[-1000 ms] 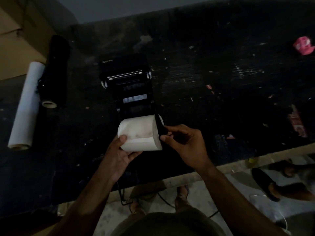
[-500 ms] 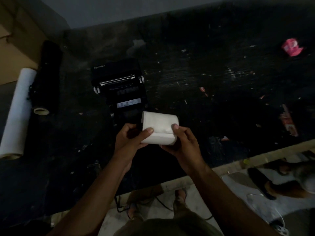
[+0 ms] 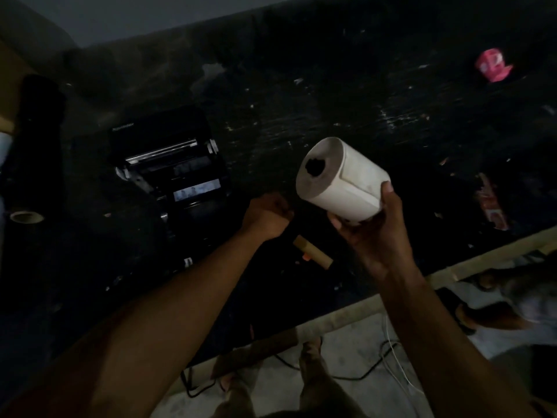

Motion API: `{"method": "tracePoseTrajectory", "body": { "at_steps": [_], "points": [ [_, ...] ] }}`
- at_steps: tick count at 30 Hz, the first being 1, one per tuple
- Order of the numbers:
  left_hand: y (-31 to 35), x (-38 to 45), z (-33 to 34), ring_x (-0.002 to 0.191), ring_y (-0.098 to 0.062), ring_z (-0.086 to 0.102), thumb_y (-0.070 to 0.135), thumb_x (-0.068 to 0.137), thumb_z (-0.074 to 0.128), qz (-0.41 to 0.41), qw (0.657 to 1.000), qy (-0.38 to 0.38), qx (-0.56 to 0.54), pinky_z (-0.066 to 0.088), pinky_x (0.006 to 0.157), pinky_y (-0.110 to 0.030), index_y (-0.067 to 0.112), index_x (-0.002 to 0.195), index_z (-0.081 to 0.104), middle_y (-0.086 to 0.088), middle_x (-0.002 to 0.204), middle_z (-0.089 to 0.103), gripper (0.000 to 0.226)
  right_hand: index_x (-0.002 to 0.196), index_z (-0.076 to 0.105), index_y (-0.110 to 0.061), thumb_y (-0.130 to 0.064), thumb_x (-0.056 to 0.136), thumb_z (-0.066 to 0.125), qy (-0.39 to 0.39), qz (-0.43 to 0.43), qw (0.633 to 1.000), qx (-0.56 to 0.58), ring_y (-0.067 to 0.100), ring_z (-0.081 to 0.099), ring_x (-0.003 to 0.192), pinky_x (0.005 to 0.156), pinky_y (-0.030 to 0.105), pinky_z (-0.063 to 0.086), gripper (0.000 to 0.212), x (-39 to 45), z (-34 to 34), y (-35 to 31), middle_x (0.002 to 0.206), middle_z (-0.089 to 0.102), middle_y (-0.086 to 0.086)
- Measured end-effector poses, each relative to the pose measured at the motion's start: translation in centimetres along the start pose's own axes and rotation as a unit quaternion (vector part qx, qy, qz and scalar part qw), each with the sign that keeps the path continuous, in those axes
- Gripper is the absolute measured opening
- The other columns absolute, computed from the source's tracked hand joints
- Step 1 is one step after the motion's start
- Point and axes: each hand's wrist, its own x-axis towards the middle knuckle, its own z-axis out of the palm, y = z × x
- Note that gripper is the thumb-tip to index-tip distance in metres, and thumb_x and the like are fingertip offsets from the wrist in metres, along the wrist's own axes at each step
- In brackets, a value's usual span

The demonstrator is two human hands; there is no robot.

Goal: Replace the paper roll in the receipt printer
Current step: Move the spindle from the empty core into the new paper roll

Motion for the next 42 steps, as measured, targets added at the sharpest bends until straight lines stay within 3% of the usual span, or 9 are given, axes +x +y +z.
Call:
{"method": "tracePoseTrajectory", "body": {
  "at_steps": [3,7,11,15,20,27,32,37,42],
  "points": [
    [0.2,1.8,1.9,0.111,-0.025,0.063,0.045,0.086,0.074,-0.014,0.991,-0.061,0.122,0.055,0.097,-0.041,0.024,0.117,0.064,-0.003,0.124,0.065,0.038,0.13,0.062,-0.025,-0.051,0.082,0.063,-0.002,-0.007,1.0,0.005,0.033,0.065,0.12,0.083,0.044,0.058,0.054,0.2,-0.6,-0.8,0.133,0.067,0.011],
    [-0.1,3.3,3.7,0.118,-0.029,0.061,0.05,0.08,0.081,-0.001,0.985,-0.062,0.162,0.053,0.099,-0.042,0.016,0.126,0.059,-0.009,0.13,0.062,0.061,0.127,0.063,-0.024,-0.05,0.08,0.064,0.005,-0.008,1.0,0.023,0.034,0.065,0.12,0.081,0.044,0.058,0.054,0.0,-1.5,-0.9,0.133,0.067,0.012],
    [-1.0,4.5,4.4,0.121,-0.032,0.06,0.045,0.076,0.085,0.012,0.981,-0.071,0.179,0.052,0.102,-0.043,0.015,0.131,0.059,-0.011,0.134,0.061,0.068,0.128,0.063,-0.023,-0.048,0.083,0.063,0.006,-0.003,0.999,0.035,0.032,0.066,0.118,0.083,0.046,0.058,0.051,-0.3,-2.4,-0.6,0.13,0.068,0.011],
    [-2.1,5.3,4.5,0.12,-0.029,0.061,0.046,0.081,0.076,0.042,0.977,-0.04,0.205,0.052,0.099,-0.037,0.021,0.13,0.063,-0.011,0.136,0.063,0.056,0.13,0.061,-0.024,-0.048,0.082,0.061,0.011,0.004,1.0,0.027,0.031,0.066,0.118,0.082,0.045,0.059,0.054,-0.8,-3.2,-0.4,0.132,0.068,0.01],
    [-1.9,5.0,4.5,0.121,-0.032,0.063,0.043,0.071,0.084,0.048,0.968,-0.044,0.243,0.054,0.097,-0.039,0.023,0.132,0.06,-0.009,0.134,0.062,0.068,0.127,0.062,-0.022,-0.045,0.082,0.061,0.032,0.013,0.999,0.033,0.033,0.065,0.118,0.076,0.042,0.06,0.051,-1.1,-3.9,0.2,0.13,0.068,0.011],
    [-1.3,4.5,3.7,0.096,-0.023,0.069,0.038,0.069,0.085,0.072,0.988,-0.008,0.136,0.058,0.088,-0.034,0.021,0.086,0.07,-0.006,0.105,0.073,0.029,0.133,0.059,-0.022,-0.046,0.084,0.059,0.041,0.014,0.999,0.027,0.034,0.062,0.122,0.074,0.041,0.06,0.055,-1.5,-5.3,0.9,0.135,0.065,0.012],
    [2.0,0.4,-0.9,0.087,-0.01,0.071,0.028,0.07,0.09,0.155,0.982,0.105,0.036,0.061,0.08,-0.029,0.03,0.107,0.079,0.003,0.104,0.073,0.039,0.134,0.058,-0.022,-0.048,0.083,0.058,0.047,0.022,0.998,0.021,0.033,0.062,0.123,0.075,0.041,0.061,0.057,-1.9,-6.2,1.2,0.136,0.065,0.011],
    [3.2,-7.2,-4.7,0.091,-0.002,0.066,0.024,0.075,0.088,0.268,0.947,0.175,-0.034,0.051,0.08,-0.009,0.026,0.118,0.078,0.009,0.106,0.069,0.044,0.136,0.057,-0.021,-0.049,0.087,0.055,0.038,0.03,0.999,0.022,0.032,0.064,0.122,0.081,0.043,0.06,0.057,-2.4,-6.1,1.8,0.134,0.066,0.011],
    [2.8,-12.2,-6.2,0.102,-0.003,0.067,0.028,0.079,0.088,0.317,0.923,0.216,-0.046,0.052,0.091,-0.019,0.025,0.117,0.078,0.009,0.112,0.073,0.04,0.139,0.054,-0.02,-0.055,0.083,0.058,0.024,0.064,0.998,-0.003,0.034,0.064,0.12,0.078,0.04,0.061,0.066,-2.8,-4.3,3.3,0.134,0.066,0.014]
  ]
}}
